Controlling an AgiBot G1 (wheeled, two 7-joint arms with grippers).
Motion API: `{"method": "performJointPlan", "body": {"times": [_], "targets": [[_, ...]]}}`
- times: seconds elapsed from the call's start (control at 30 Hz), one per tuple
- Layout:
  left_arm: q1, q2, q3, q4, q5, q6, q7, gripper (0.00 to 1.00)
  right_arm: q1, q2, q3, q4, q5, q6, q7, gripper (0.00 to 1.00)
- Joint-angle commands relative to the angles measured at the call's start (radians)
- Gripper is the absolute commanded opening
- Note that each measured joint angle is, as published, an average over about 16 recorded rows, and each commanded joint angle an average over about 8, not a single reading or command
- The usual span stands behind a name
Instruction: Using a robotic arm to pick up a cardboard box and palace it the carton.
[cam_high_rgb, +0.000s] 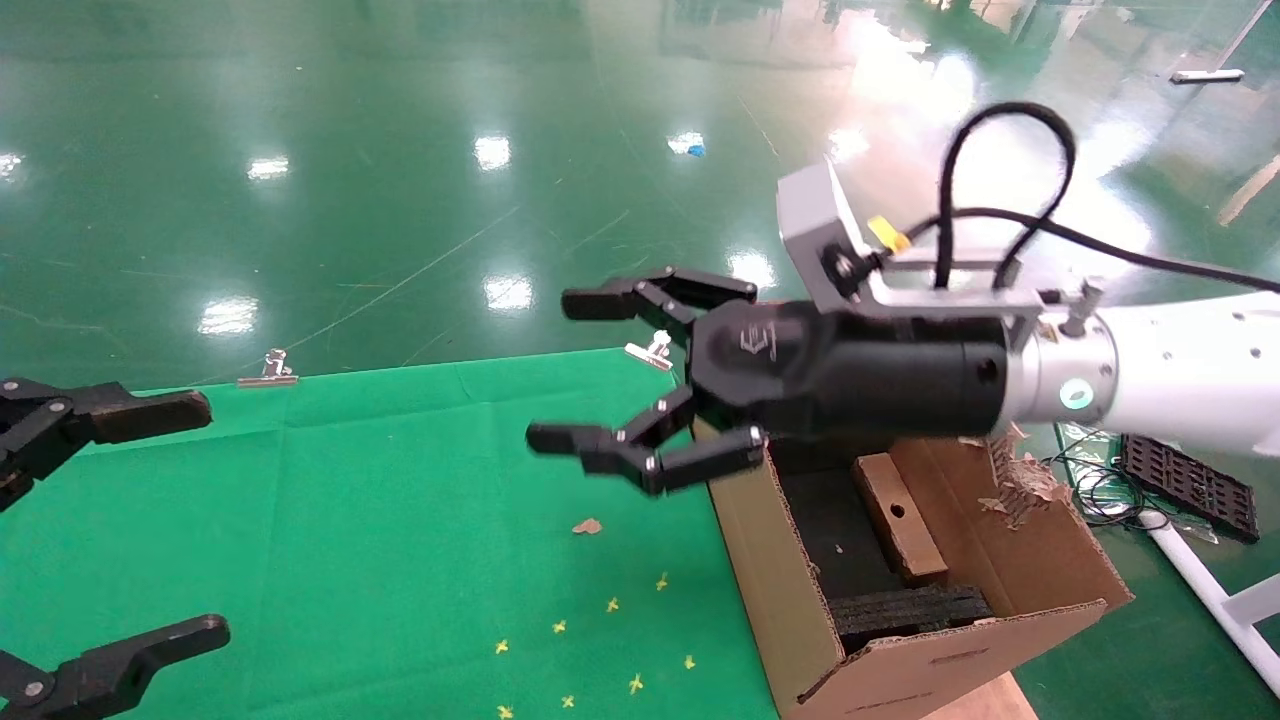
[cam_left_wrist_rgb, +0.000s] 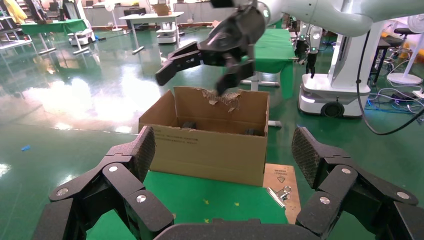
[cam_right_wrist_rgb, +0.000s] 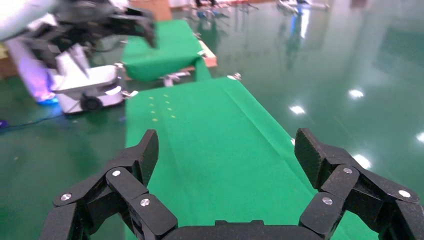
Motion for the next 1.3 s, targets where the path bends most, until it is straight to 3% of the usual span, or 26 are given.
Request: {"method": "performJointPlan", "body": {"times": [0.03, 0.33, 0.5, 1.3], "targets": [[0.0, 0.0, 0.0, 0.0, 0.0, 0.0, 0.0, 1.0, -0.036, 0.004, 0.034, 0.035, 0.013, -0.011, -0.009, 1.0], [0.0, 0.0, 0.0, 0.0, 0.0, 0.0, 0.0, 1.0, -0.181, 0.019, 0.172, 0.176, 0.068, -0.055, -0.046, 1.0], [0.0, 0.0, 0.001, 0.0, -0.001, -0.001, 0.0, 1.0, -0.216, 0.023, 0.206, 0.21, 0.082, -0.066, -0.054, 1.0], [0.0, 0.0, 0.0, 0.0, -0.001, -0.001, 0.0, 1.0, -0.188, 0.021, 0.179, 0.183, 0.071, -0.057, -0.048, 1.0]]}}
